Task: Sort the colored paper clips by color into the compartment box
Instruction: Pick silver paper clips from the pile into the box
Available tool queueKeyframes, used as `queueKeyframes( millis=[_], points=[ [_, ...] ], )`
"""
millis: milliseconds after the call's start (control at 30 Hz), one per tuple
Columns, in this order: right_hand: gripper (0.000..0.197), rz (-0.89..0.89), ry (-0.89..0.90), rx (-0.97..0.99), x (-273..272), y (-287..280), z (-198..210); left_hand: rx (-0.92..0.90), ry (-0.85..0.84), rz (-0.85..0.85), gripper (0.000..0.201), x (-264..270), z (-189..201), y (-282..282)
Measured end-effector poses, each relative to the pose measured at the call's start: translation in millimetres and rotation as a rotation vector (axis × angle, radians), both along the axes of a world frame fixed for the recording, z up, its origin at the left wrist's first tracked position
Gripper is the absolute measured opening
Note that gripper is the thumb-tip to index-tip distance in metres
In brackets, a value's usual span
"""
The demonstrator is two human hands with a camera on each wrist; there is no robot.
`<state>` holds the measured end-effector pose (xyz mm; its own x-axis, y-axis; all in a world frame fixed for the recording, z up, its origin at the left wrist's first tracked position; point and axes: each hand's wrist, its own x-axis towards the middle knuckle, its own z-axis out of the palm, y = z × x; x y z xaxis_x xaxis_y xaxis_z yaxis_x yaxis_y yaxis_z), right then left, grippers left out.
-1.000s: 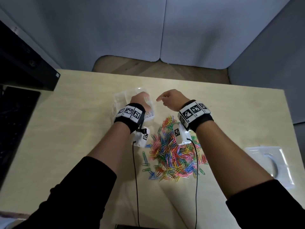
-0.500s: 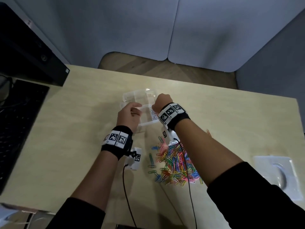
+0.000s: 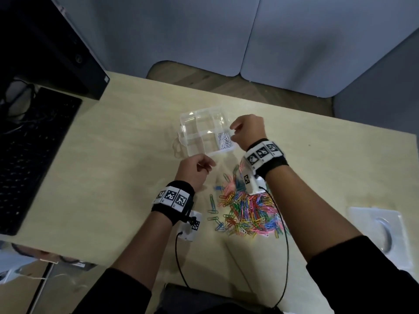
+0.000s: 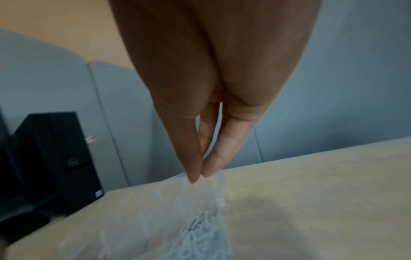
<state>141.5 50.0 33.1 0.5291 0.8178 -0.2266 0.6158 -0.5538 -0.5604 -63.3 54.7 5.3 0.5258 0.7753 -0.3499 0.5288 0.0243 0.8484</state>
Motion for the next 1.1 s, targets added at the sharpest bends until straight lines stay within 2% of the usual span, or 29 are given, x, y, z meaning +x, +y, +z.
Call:
queueKeyframes(
  millis=[100,167,300,367,533,600,733,867,967,1033,1100],
  points=[
    [0.020,-0.045,0.051,0.096,23,-49,5,0.047,0.036,-0.164,0.032,10,-5,-27],
    [0.017,-0.062,0.082,0.075,34,-93,4,0.098,0.057,-0.314,0.022,16,-11,-46],
    [0.013,-0.003,0.072,-0.149,41,-193,-11,0.258,0.147,-0.600,0.011,37,-15,-85],
    [0.009,0.004,0.051,-0.231,36,-228,-24,0.318,0.155,-0.665,0.013,48,-17,-104],
    [0.014,-0.130,0.012,-0.199,11,-256,-51,0.476,0.185,-0.657,0.023,77,-26,-143],
    [0.009,-0.138,-0.005,-0.160,4,-257,-57,0.530,0.231,-0.634,0.024,85,-28,-149],
    [0.014,-0.160,0.005,-0.147,6,-261,-63,0.546,0.347,-0.593,0.017,89,-31,-145],
    [0.018,-0.255,0.004,-0.182,18,-272,-63,0.568,0.374,-0.551,0.014,82,-30,-133],
    [0.011,-0.213,0.041,-0.145,17,-269,-60,0.578,0.393,-0.508,0.010,78,-26,-128],
    [0.005,-0.177,0.036,-0.105,12,-262,-58,0.611,0.372,-0.480,0.020,79,-25,-130],
    [0.015,-0.169,-0.003,-0.106,8,-256,-62,0.645,0.351,-0.529,0.027,85,-22,-137]
  ],
)
